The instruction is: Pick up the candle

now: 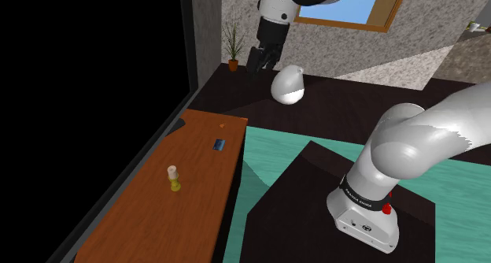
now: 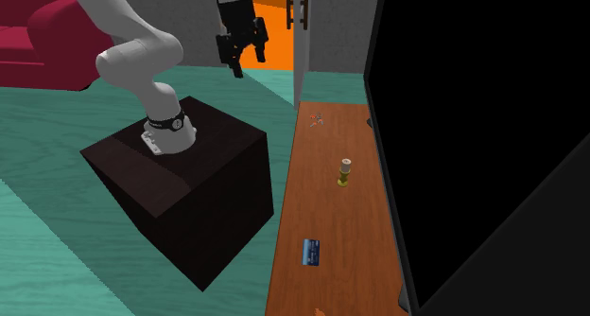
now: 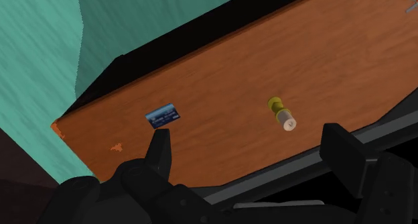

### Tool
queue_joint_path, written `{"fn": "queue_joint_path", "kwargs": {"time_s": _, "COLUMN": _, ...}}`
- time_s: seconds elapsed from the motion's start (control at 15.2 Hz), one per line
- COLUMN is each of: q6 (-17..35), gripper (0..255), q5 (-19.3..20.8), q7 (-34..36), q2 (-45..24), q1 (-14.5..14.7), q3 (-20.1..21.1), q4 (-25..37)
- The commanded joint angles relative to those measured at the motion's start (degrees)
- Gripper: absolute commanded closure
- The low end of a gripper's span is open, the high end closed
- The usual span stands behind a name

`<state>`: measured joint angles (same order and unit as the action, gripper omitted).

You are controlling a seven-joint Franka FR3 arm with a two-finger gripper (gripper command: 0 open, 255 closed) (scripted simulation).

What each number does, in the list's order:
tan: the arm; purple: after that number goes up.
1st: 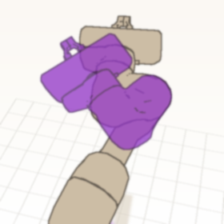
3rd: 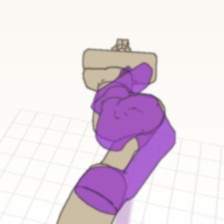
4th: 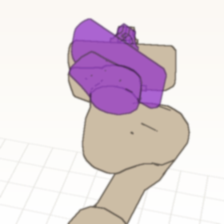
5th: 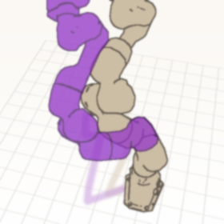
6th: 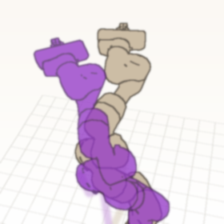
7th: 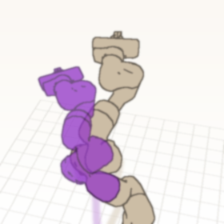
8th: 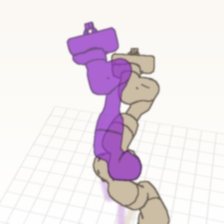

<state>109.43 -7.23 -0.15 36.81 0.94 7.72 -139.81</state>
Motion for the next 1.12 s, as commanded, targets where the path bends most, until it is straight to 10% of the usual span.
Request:
{"fn": "queue_joint_path", "kwargs": {"time_s": 0.0, "q6": 3.4, "gripper": 0, "q5": -0.6, "q7": 1.8, "q2": -2.8, "q1": 0.4, "q3": 1.8, "q4": -0.6}}
{"fn": "queue_joint_path", "kwargs": {"time_s": 1.06, "q6": 27.2, "gripper": 0, "q5": 6.1, "q7": 18.4, "q2": -35.5, "q1": 0.5, "q3": 12.7, "q4": 6.0}}
